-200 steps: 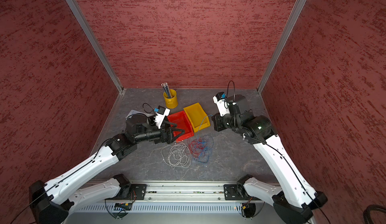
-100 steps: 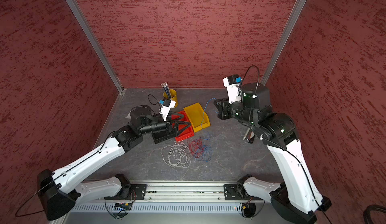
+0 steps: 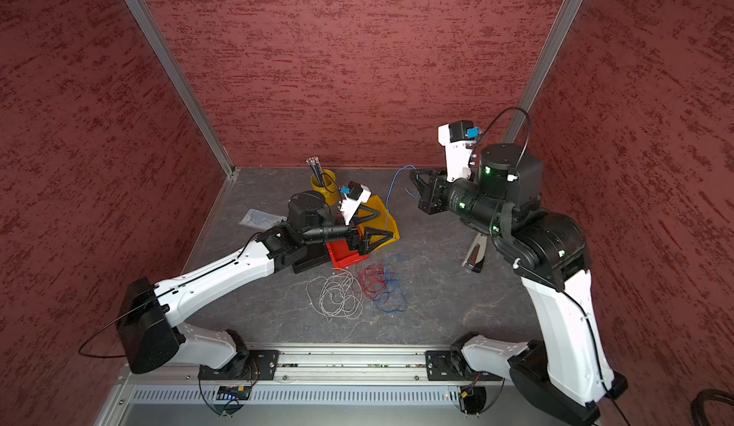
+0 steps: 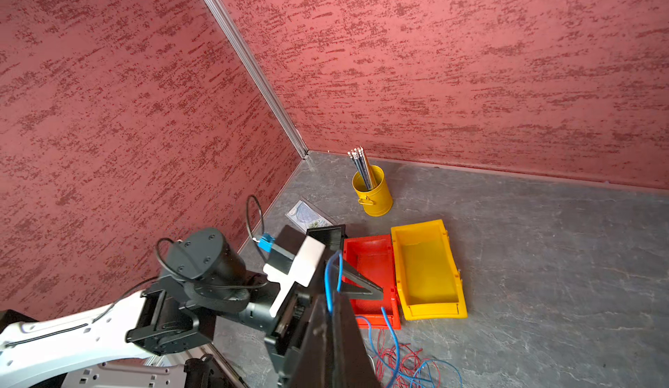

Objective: Untangle and sort cables by color
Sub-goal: Untie the cable.

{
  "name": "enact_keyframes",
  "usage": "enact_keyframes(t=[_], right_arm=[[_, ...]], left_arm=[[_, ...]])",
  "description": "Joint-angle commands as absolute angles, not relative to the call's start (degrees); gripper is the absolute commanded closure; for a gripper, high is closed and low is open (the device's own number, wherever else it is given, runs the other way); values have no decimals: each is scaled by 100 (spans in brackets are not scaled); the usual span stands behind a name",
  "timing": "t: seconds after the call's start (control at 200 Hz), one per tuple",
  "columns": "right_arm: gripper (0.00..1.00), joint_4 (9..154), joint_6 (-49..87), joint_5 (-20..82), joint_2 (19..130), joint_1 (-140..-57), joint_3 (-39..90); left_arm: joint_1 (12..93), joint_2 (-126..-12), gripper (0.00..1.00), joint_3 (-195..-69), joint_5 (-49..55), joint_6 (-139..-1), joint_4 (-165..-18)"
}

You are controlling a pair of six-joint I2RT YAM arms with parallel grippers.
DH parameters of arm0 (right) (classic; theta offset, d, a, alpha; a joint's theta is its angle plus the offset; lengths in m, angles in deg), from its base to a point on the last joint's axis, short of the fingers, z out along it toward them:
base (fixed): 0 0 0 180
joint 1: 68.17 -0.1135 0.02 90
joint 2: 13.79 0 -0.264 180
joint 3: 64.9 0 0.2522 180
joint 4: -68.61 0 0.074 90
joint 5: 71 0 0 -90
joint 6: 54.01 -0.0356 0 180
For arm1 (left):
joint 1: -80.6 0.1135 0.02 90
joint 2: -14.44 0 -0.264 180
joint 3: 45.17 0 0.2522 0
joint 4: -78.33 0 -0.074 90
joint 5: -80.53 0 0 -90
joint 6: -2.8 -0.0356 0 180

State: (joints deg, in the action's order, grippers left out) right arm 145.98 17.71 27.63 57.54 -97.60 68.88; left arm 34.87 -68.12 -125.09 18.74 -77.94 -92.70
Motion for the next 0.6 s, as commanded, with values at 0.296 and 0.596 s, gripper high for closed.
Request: enact_keyframes(t=[0.296,0.596], right_arm=[[100,14539,1631,2807,5767,-9779,7340],[100,14432,1665,2326,5520,-9772,6575]], left_arm=[[3505,-6955,26,-13195,1744,-8085,-9695],[3732,-6943,100,-13701,2158,-8121,-8869]])
